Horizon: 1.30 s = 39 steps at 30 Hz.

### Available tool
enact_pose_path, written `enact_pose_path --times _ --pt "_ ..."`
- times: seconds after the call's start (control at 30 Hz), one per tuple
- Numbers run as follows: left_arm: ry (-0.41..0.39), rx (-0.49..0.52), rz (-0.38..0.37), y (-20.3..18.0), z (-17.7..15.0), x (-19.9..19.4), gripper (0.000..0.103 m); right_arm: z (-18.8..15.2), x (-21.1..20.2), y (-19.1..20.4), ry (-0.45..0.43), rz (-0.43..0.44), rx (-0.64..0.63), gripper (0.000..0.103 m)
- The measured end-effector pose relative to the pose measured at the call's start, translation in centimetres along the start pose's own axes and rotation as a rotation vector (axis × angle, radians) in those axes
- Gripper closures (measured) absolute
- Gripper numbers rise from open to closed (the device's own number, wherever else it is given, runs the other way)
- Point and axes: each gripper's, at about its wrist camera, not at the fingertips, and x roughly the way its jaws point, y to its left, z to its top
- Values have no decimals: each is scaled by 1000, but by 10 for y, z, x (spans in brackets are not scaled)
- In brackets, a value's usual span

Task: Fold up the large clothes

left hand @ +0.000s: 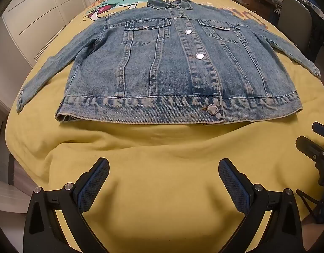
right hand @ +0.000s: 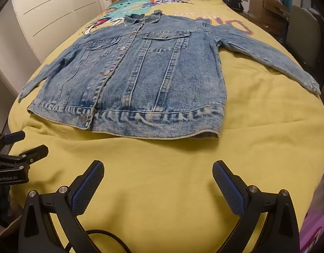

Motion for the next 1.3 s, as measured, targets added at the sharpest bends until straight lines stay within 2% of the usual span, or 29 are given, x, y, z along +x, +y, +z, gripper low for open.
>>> enact_pose_path --times 1.3 --pt "6 -4 -2 -2 -1 6 1 0 0 0 1 1 1 1"
